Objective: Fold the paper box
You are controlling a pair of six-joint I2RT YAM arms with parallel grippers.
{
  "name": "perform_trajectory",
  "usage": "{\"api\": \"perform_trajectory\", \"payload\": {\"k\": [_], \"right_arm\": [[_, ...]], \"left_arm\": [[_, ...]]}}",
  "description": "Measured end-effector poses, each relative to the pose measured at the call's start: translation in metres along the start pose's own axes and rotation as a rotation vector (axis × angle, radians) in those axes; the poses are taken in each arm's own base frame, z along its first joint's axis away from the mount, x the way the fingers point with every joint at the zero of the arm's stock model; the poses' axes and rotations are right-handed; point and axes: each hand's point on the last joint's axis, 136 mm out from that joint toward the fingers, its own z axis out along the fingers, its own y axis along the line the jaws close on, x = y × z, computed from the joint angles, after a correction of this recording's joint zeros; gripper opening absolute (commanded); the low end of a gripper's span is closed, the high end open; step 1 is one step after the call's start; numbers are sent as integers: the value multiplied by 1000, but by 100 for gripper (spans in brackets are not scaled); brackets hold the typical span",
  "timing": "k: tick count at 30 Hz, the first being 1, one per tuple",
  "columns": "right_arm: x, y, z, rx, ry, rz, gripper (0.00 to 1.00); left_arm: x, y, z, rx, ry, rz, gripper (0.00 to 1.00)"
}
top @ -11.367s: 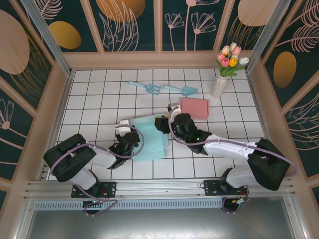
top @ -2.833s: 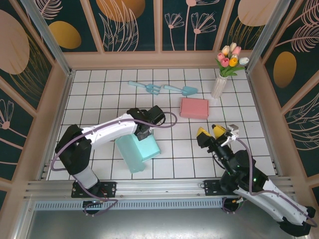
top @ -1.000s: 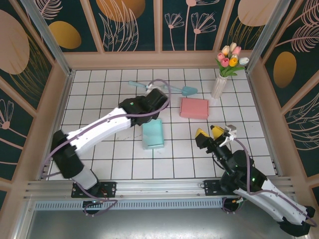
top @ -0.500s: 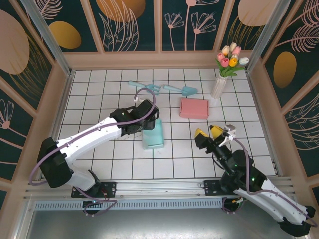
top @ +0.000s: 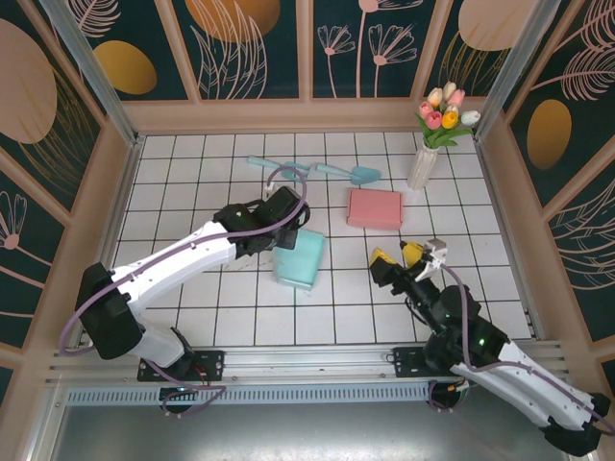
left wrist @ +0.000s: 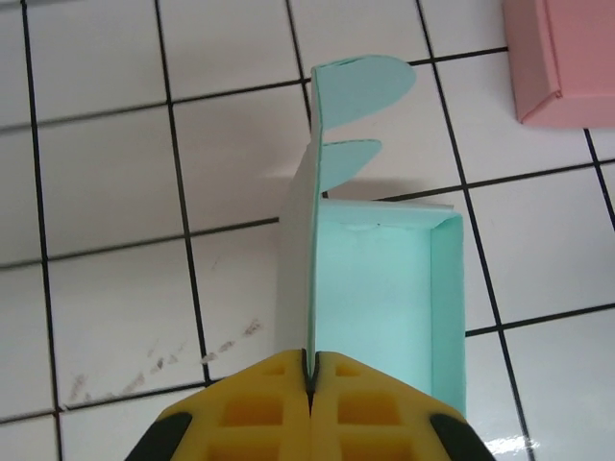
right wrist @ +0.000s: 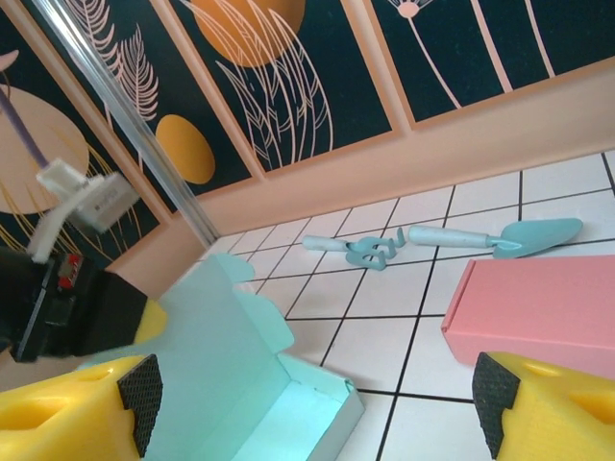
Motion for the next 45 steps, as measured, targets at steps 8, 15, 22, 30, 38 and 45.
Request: {"api": "perform_trajectory", "payload": {"k": [8, 15, 22, 30, 38, 45], "right_arm": [[38, 0, 29, -22, 61, -207, 89], [13, 1, 70, -3, 52, -387, 87], [-27, 10, 103, -141, 18, -611, 73], [-18, 9, 130, -391, 155, -991, 57], [34, -8, 142, -619, 326, -1090, 47], [59, 12, 138, -784, 315, -1111, 43]], "left_arm": [[-50, -29, -53, 174, -231, 452, 0], [-41, -17, -89, 239, -469, 822, 0], [-44, -1, -75, 218, -519, 1013, 0], [-30, -11, -40, 300, -454, 1143, 0], [-9, -15, -35, 342, -481, 1224, 0], [-8, -20, -43, 369, -541, 1243, 0]]}}
